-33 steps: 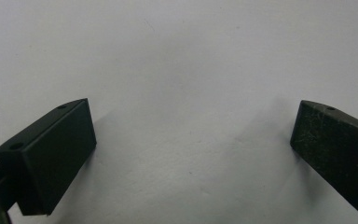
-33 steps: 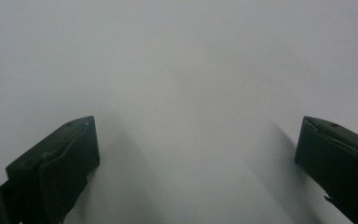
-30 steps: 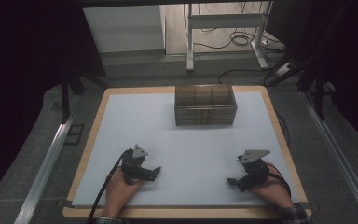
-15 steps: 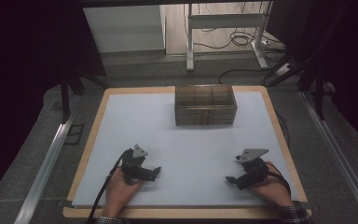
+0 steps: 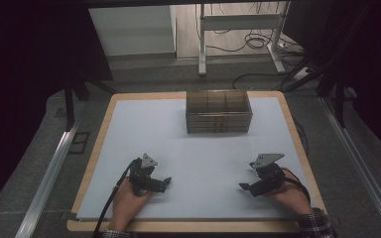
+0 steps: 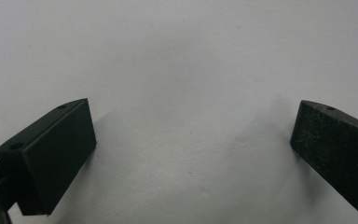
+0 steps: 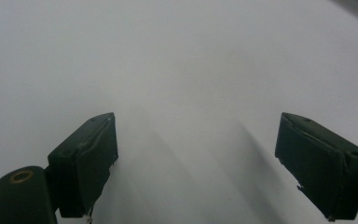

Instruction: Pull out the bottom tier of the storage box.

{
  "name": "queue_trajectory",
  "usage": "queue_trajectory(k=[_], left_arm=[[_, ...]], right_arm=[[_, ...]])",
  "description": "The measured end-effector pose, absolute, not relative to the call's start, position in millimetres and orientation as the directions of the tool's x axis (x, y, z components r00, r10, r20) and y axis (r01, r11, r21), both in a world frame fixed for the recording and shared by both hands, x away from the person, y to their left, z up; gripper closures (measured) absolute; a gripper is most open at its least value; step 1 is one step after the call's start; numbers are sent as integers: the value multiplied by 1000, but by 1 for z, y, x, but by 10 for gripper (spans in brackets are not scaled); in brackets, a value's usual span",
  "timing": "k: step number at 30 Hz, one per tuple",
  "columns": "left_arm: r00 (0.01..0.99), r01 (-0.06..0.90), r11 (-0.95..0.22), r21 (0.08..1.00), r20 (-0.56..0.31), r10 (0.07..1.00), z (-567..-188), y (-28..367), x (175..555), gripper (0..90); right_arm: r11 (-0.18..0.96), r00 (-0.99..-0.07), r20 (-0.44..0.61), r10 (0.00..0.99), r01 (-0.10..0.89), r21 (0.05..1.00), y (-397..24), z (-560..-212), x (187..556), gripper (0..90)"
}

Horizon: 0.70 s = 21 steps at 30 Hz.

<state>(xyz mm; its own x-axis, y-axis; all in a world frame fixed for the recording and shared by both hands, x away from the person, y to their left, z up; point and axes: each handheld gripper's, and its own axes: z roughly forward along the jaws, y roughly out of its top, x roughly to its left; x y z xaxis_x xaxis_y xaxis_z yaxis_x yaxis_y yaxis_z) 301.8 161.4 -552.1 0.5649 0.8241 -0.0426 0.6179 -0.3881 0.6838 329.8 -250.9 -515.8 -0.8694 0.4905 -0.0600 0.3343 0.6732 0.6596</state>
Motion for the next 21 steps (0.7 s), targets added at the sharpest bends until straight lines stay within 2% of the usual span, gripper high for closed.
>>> queue_trajectory(k=[8,15,21], left_arm=[[565,618,-388,684,-43,824,-552,161,302,0],[565,618,-388,684,-43,824,-552,161,302,0],[565,618,-388,684,-43,824,-552,161,302,0]], right_arm=[[692,-863,-95,496,327,644,-247,-510,335,135],[708,-853,-105,511,348,615,-242,-508,341,210],[723,-856,-144,497,316,614,-238,-506,343,247]])
